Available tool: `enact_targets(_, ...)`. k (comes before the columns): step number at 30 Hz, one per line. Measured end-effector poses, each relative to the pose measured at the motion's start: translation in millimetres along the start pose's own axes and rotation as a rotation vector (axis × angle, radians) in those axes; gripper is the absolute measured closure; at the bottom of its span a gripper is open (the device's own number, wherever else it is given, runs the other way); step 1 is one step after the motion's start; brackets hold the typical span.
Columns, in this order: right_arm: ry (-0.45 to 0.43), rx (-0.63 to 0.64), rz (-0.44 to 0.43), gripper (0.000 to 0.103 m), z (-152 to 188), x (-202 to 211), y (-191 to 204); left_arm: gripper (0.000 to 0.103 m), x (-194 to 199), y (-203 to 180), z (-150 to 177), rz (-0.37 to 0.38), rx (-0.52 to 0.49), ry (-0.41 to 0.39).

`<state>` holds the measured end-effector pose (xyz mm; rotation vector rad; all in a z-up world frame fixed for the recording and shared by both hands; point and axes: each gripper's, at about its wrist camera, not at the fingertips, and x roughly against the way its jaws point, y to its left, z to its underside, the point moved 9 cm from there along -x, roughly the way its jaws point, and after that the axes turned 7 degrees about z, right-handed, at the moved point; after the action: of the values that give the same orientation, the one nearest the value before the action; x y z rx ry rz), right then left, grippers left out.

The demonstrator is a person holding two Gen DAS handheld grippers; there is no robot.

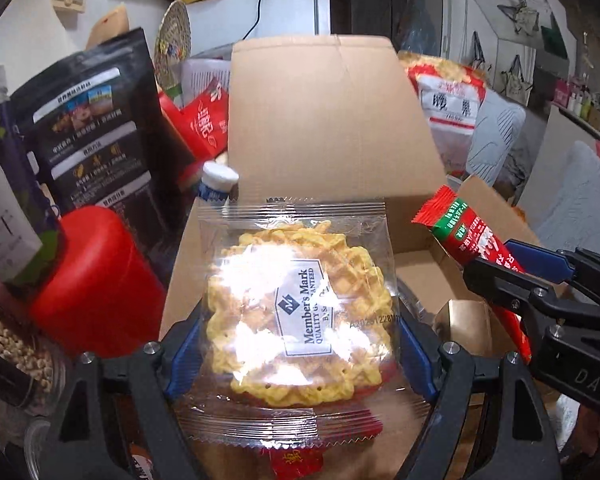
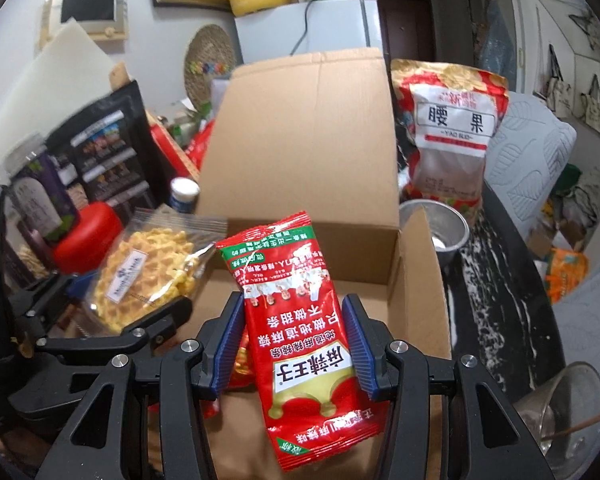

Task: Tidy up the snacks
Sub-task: 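Carry the waffle packet and sauce packet over the cardboard box with both grippers, then open both grippers to drop the waffle and sauce packets into the box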

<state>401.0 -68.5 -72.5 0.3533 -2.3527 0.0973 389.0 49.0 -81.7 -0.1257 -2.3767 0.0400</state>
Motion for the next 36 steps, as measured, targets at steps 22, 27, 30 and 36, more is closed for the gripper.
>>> enact_targets(22,0.063,0.054,0.065,0.036,14,-10,-2,0.020,-16,-3,22,-0.049,-0.036,0.134)
enact_targets(27,0.032,0.043,0.053,0.035,12,7,-4,0.020,-4,-9,21,-0.005,-0.020,0.105)
enact_targets(30,0.024,0.039,0.054,0.035,13,16,-6,0.020,3,-11,21,-0.011,-0.026,0.091)
enact_targets(36,0.009,0.027,0.050,0.035,13,32,-9,0.020,14,-14,24,-0.018,-0.035,0.083)
